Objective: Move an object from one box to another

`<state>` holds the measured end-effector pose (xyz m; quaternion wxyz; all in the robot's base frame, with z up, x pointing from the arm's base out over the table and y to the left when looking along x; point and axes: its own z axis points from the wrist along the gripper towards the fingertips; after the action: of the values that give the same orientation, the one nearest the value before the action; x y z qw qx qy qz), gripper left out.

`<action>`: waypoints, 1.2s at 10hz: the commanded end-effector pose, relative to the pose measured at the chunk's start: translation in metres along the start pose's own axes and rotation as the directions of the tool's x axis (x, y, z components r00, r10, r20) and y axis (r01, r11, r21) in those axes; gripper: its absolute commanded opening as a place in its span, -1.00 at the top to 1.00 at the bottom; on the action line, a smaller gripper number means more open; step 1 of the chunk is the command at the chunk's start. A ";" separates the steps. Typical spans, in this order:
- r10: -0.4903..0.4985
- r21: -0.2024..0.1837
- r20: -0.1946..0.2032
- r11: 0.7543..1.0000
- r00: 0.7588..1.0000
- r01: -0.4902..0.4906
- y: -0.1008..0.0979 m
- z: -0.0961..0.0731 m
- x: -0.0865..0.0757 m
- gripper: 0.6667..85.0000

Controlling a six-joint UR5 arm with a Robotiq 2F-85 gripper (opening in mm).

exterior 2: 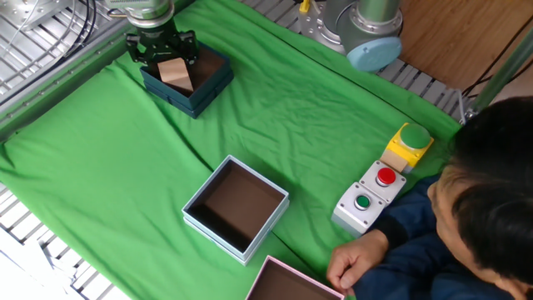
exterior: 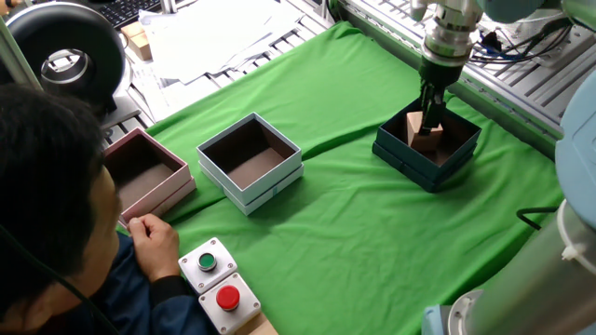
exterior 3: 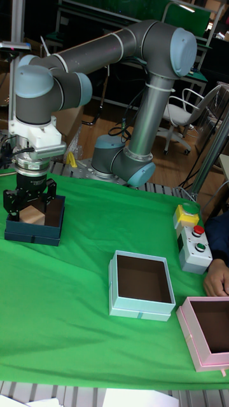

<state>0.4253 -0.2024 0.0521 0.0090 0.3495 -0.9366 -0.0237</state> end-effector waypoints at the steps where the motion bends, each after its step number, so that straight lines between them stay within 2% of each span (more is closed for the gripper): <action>1: 0.000 0.006 0.017 1.000 1.000 0.000 0.001 0.006 0.000 -0.76; 4: -0.024 0.028 0.040 0.999 0.999 0.023 -0.007 0.016 -0.004 -0.74; 6: -0.041 0.035 0.040 0.999 0.998 0.040 -0.011 0.024 0.003 -0.68; 7: -0.014 0.044 0.016 0.999 1.000 0.014 -0.014 0.023 0.011 -0.34; 8: 0.052 0.072 -0.029 0.996 0.998 -0.049 -0.019 0.019 0.021 0.64; 9: 0.080 0.081 -0.048 0.994 0.996 -0.075 -0.018 0.012 0.023 0.99; 11: 0.150 0.079 -0.070 0.986 0.986 -0.145 -0.003 -0.019 0.008 0.99; 12: 0.172 0.073 -0.061 0.983 0.983 -0.168 0.005 -0.031 -0.005 0.99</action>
<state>0.4221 -0.2133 0.0571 0.0262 0.3031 -0.9525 0.0172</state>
